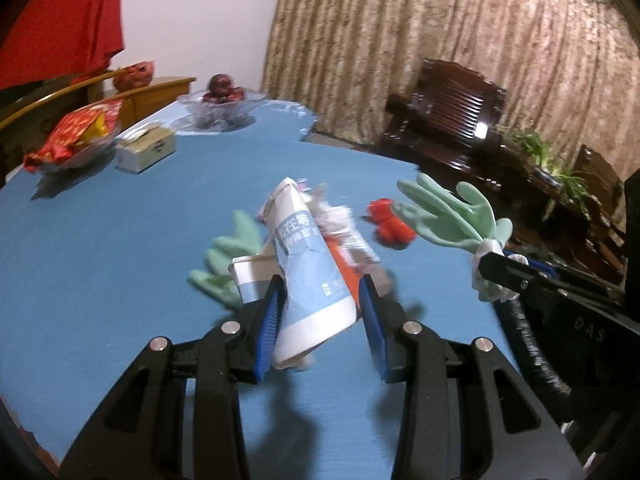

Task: Collect trash
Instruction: 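Carry the cup and glove over the bin and open both tools to drop them, then move both tools back toward the remaining trash on the table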

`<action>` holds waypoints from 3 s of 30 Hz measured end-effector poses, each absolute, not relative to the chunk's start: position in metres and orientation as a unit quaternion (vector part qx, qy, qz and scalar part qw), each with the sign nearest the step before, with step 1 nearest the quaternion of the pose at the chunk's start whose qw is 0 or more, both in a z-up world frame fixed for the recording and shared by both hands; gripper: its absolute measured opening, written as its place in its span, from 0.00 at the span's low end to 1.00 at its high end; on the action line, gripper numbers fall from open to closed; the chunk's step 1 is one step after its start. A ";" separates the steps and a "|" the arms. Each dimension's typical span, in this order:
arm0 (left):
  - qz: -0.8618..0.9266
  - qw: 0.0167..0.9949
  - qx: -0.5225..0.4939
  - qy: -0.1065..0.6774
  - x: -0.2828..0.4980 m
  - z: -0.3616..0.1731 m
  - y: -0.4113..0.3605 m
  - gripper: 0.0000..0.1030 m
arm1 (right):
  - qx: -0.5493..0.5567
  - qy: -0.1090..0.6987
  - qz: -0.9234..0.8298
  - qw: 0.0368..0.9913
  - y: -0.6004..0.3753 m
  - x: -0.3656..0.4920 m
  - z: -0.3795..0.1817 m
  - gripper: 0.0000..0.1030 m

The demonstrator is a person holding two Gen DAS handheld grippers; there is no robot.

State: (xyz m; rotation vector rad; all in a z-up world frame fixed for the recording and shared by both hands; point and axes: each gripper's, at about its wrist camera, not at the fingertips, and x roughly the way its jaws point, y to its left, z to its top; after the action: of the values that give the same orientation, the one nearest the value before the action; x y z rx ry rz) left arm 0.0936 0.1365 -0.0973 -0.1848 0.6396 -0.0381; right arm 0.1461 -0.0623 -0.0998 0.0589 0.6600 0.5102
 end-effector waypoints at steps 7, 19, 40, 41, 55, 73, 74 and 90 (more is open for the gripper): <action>-0.081 0.945 -0.079 0.306 0.104 -0.084 0.081 0.36 | 0.041 0.304 0.203 0.930 -0.115 0.131 -0.085 0.26; -0.184 0.934 -0.046 0.304 0.127 -0.084 -0.025 0.36 | 0.065 0.314 0.083 0.943 -0.222 0.100 -0.096 0.26; -0.315 0.886 -0.012 0.342 0.161 -0.124 -0.163 0.45 | 0.092 0.357 -0.030 0.929 -0.309 0.086 -0.138 0.29; -0.316 0.884 -0.015 0.344 0.162 -0.124 -0.162 0.52 | 0.092 0.357 -0.034 0.929 -0.311 0.085 -0.138 0.31; -0.232 0.914 -0.034 0.332 0.156 -0.108 -0.091 0.88 | 0.091 0.330 -0.043 0.939 -0.297 0.087 -0.125 0.94; 0.005 0.948 -0.050 0.315 0.115 -0.101 0.107 0.88 | 0.045 0.295 0.109 0.948 -0.156 0.137 -0.106 0.94; 0.012 0.947 -0.051 0.316 0.114 -0.102 0.115 0.88 | 0.040 0.294 0.117 0.948 -0.149 0.141 -0.107 0.94; 0.056 0.926 -0.070 0.368 0.126 -0.159 0.159 0.81 | -0.009 0.317 0.169 0.933 -0.073 0.177 -0.142 0.94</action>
State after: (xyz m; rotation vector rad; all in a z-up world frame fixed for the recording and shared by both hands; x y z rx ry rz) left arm 0.1258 0.1592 -0.1586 -0.1441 0.7545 0.1146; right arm 0.1771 -0.0731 -0.1416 -0.0179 0.6476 0.3459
